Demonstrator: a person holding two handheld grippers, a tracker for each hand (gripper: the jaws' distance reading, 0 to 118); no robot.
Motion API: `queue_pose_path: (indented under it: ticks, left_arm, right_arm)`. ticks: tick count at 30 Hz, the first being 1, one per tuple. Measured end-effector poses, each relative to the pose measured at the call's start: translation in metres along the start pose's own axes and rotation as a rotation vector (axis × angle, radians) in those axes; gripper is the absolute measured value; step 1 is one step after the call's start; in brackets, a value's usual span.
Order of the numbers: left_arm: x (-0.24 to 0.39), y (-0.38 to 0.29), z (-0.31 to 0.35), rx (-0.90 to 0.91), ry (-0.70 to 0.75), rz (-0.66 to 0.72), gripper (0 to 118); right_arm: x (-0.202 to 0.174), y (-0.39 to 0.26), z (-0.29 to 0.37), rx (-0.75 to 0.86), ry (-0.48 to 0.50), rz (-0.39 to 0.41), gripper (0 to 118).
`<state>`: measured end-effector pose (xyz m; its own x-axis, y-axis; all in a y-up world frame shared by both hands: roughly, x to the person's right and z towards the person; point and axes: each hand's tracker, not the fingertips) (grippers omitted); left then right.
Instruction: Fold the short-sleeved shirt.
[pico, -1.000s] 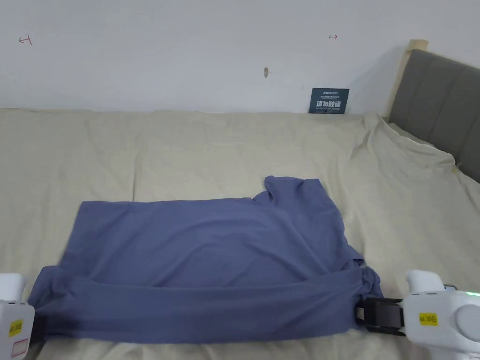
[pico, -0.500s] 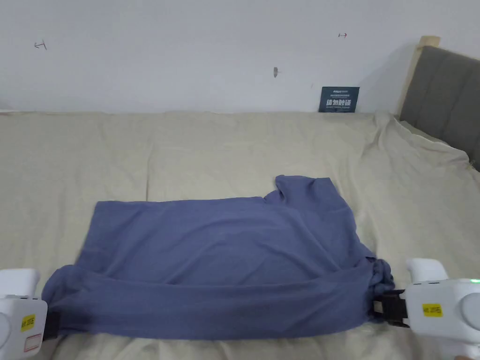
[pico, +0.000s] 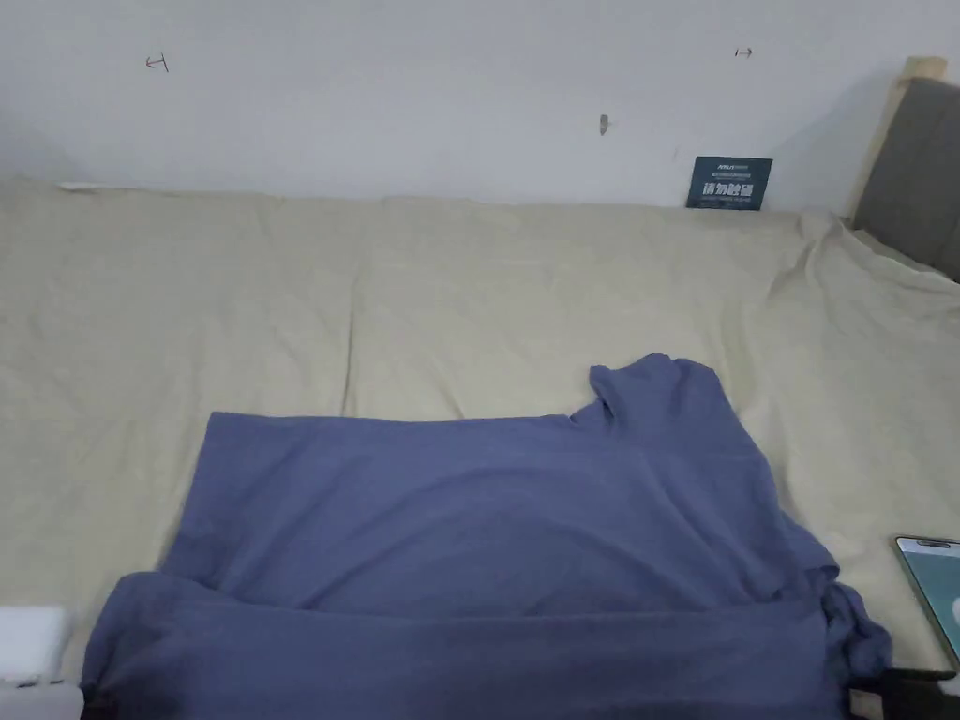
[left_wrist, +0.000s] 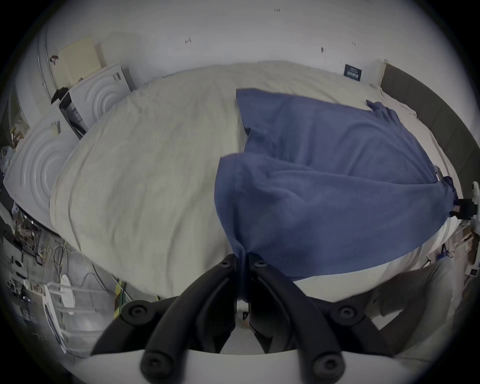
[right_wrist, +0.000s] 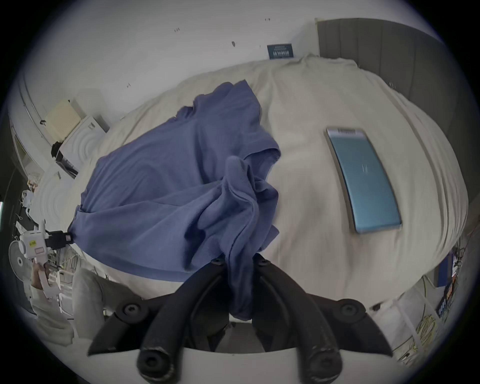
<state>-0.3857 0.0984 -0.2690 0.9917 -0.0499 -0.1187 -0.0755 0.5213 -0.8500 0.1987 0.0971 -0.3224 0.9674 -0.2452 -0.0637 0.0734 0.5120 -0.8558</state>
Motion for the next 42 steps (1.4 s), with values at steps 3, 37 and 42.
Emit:
queue_pose_path:
  ticks: [3, 37, 42]
  left_arm:
    - [-0.01, -0.014, -0.009, -0.026, -0.016, 0.043, 7]
    - [0.073, 0.178, -0.021, 0.244, -0.142, -0.025, 0]
    - [0.07, 0.177, -0.034, 0.214, -0.109, -0.04, 0]
  right_arm:
    - [0.002, -0.015, -0.001, -0.02, 0.009, -0.021, 12]
    - [-0.046, 0.228, -0.062, 0.12, -0.032, 0.079, 0]
    - [-0.034, 0.261, -0.118, -0.011, -0.078, -0.029, 11]
